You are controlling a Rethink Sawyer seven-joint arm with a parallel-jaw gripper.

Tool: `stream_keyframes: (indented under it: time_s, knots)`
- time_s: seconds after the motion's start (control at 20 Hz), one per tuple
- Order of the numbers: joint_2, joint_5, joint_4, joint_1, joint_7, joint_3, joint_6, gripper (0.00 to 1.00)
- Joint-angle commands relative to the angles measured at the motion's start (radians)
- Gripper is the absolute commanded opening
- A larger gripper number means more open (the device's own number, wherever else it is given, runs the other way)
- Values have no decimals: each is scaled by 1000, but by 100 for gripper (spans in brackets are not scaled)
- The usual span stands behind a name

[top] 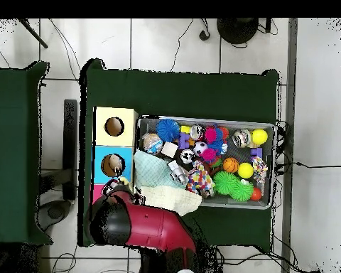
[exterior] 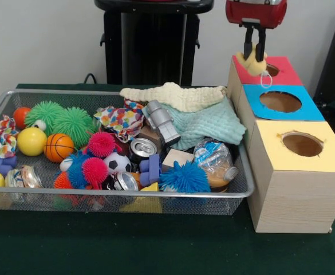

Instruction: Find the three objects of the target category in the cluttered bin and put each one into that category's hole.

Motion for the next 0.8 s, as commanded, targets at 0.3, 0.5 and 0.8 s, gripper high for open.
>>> stream_keyframes:
  time_s: [0.3,0.5,0.8]
  knots:
    - [100,72,63,9,242,41,-171,0]
    - [124,97,77,38,258,39,-188,0]
    - [142,149,87,96,276,18,-160,0]
